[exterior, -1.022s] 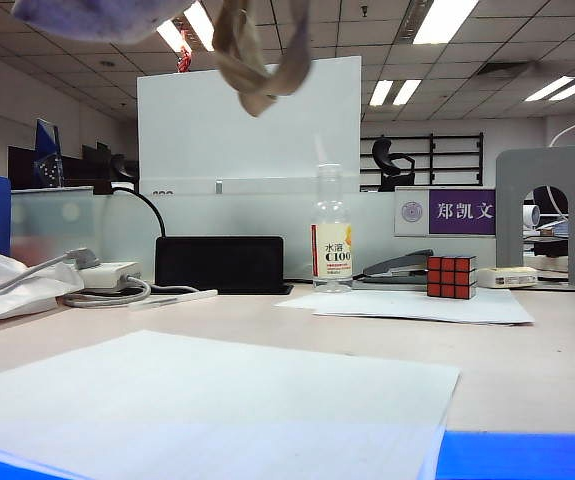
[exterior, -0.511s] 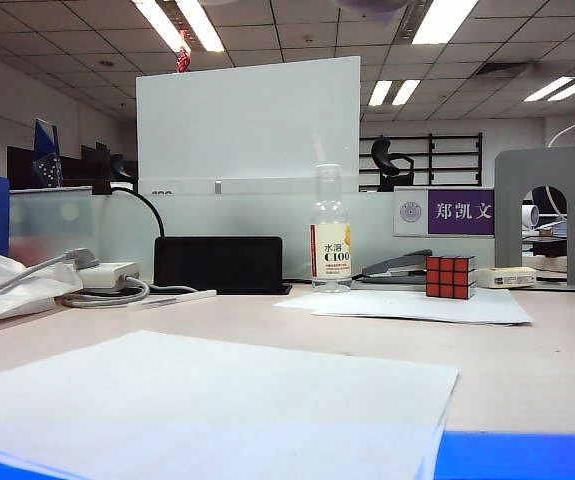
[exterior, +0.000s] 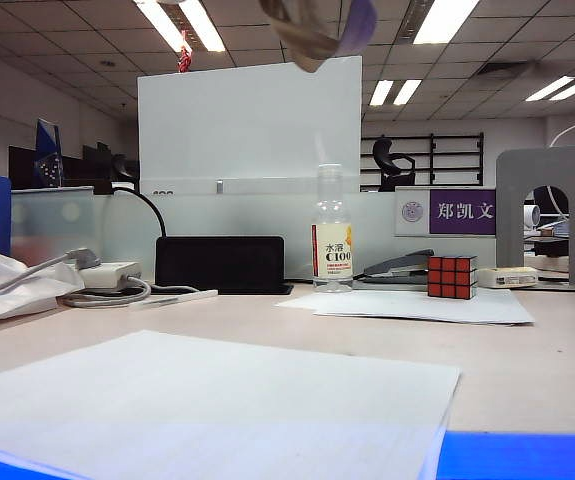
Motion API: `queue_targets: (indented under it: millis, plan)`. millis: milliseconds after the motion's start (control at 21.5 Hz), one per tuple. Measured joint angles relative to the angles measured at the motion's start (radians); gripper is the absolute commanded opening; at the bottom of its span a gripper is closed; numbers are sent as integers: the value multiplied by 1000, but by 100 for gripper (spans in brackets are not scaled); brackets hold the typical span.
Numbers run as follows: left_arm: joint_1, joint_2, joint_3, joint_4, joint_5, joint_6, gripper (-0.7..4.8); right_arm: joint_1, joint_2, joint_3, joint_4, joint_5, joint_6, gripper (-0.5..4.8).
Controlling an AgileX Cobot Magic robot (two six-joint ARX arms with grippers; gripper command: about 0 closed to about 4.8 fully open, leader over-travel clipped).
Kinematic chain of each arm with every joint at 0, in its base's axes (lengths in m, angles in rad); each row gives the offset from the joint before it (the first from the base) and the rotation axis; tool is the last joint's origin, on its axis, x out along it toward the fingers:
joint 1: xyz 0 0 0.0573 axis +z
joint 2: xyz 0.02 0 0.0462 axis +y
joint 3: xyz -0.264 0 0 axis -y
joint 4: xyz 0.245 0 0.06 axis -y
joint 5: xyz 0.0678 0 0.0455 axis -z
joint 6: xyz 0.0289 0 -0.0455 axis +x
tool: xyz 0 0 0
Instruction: Take the glasses case out of the canvas bag and put it on the table.
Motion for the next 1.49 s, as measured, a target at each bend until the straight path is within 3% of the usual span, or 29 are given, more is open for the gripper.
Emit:
queue_targets:
  millis: [325, 511, 790, 1115, 1255, 1301, 1348, 1394, 1441, 1487]
  plan:
    - [-126, 0, 0, 8, -22, 0, -6, 0, 0, 0, 10, -1, 12, 285]
    - [-129, -8, 0, 31, -18, -4, -6, -1, -6, 0, -168, 6, -55, 285]
    - [-130, -61, 1, 82, -13, -6, -6, -4, -31, 0, -183, 27, -111, 284]
    - [-128, -73, 2, 61, 39, -30, -6, -3, -72, 0, 72, -25, -24, 285]
    - [-132, -73, 3, 67, 39, -58, -6, -3, -72, 0, 107, -24, -5, 279]
    - [-139, -73, 2, 71, 39, -75, -6, -3, -72, 0, 108, -24, -1, 242]
    - [-141, -73, 2, 74, 43, -80, -6, -3, -72, 0, 109, -21, 0, 156]
    - [-144, -73, 2, 87, 57, -95, -6, -3, -72, 0, 121, -19, 2, 114]
    - [-144, -73, 2, 101, 65, -102, -6, -3, -72, 0, 147, -20, 1, 26]
    - [-144, -73, 2, 111, 65, -108, -6, -3, -74, 1, 162, -21, 11, -6]
